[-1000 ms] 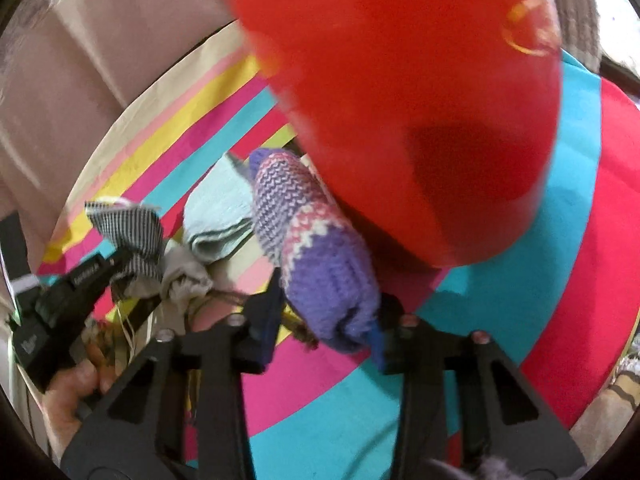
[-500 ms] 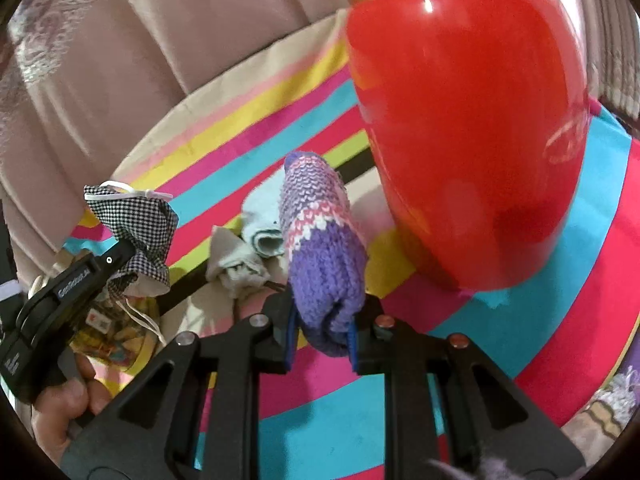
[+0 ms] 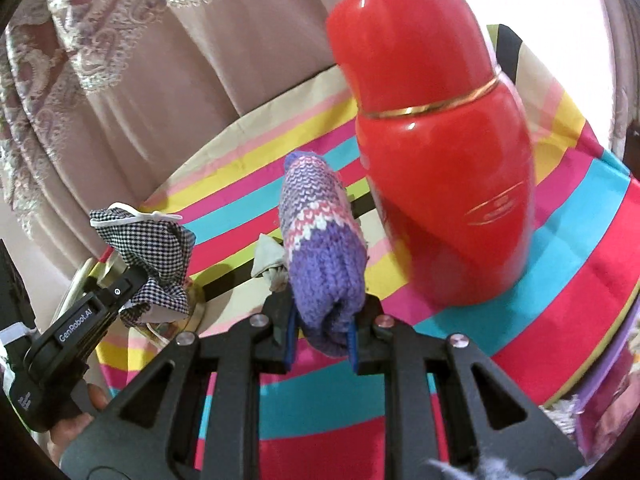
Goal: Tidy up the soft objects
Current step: 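Carry both items into the white box and open both grippers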
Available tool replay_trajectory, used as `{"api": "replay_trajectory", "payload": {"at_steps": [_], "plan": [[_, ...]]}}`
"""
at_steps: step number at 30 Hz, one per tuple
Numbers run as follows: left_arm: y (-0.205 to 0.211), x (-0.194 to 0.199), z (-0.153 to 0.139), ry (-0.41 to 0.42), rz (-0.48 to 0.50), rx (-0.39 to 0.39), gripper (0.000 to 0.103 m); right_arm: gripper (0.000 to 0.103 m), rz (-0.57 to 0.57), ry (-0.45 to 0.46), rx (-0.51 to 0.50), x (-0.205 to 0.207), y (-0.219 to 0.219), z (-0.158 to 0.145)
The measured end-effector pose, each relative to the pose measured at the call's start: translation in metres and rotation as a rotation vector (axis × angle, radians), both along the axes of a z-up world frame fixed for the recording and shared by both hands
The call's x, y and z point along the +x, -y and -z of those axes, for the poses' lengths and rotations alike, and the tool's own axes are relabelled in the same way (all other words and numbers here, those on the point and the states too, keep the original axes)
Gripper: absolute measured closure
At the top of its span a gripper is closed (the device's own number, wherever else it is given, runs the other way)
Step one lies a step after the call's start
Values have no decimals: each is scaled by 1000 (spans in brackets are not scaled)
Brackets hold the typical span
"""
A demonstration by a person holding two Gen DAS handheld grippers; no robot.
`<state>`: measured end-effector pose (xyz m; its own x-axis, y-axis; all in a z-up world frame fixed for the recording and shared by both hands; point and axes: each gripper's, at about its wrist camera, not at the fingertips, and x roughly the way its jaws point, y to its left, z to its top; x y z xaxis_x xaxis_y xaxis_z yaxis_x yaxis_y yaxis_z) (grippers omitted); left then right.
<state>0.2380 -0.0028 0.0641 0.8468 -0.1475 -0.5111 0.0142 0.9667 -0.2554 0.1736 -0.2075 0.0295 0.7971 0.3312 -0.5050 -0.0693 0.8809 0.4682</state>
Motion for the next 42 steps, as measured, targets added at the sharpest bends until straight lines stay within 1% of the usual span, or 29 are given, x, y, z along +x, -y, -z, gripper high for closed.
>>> {"api": "replay_trajectory", "payload": {"at_steps": [5,9,12,16,23,31,35,38,42], "plan": [[19,-32,-13,29,36,-18,89,81,-3,37,-15,-25,24,-13],[40,-49,-19,35,90,-40,89,81,12,44,-28,-37,46,-21],[59,-59,-25,40,135,-59,89,81,32,54,-52,-49,68,-27],[89,-75,-32,53,210,-67,89,81,86,48,-91,-71,110,-25],[150,-90,-34,28,366,-87,89,81,227,-27,-151,-101,198,-11],[219,-103,-25,-44,547,-99,89,81,334,-160,-191,-114,268,15],[248,-105,-20,-81,622,-89,89,81,346,-206,-201,-111,285,22],[268,-105,-14,-109,673,-80,89,78,356,-220,-205,-109,292,24],[294,-105,-6,-149,739,-66,89,77,373,-226,-210,-110,299,23]]}}
